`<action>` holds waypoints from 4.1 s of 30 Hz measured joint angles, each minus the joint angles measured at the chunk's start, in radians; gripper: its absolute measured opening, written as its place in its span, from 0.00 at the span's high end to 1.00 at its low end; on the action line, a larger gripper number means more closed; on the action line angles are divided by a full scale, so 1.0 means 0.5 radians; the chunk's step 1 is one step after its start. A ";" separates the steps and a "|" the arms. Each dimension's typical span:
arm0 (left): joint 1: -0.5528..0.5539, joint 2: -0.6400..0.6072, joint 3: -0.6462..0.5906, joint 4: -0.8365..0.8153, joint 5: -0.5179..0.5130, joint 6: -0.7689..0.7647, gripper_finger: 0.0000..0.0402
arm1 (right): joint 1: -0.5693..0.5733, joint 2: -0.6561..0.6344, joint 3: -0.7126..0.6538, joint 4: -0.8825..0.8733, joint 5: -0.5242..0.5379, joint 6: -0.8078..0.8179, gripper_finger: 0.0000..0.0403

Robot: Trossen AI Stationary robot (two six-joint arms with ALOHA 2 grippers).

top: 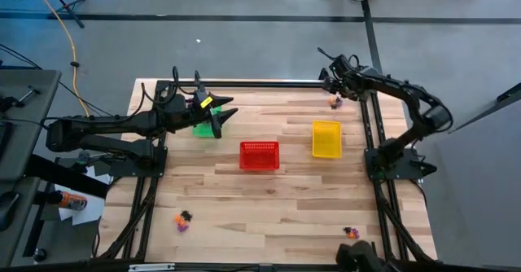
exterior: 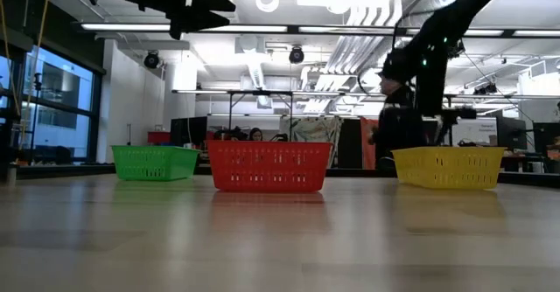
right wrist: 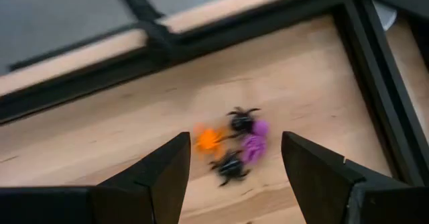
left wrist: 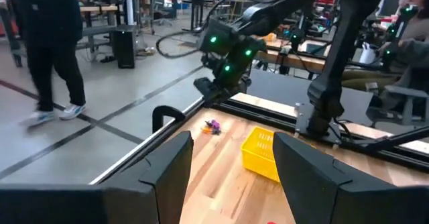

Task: Sort Halloween decoration
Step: Put the purple skeleton toy into the green bin

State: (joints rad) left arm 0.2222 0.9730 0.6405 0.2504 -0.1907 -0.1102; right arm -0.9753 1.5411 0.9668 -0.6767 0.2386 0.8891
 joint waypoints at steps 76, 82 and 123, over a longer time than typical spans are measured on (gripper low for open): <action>0.359 -0.002 0.000 -0.044 -0.045 0.225 0.51 | 0.055 0.151 0.000 -0.429 -0.361 -0.524 0.60; 0.359 -0.002 0.000 -0.044 -0.045 0.225 0.51 | -0.069 0.245 0.019 -0.440 -0.494 -0.804 0.60; 0.359 -0.002 0.000 -0.044 -0.044 0.119 0.51 | 0.120 0.438 0.035 -0.370 -0.233 -1.190 0.73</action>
State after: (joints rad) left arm 0.4015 0.9722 0.6407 0.2283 -0.2127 -0.0509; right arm -0.9151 1.7599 0.9844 -0.8616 0.1220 0.2939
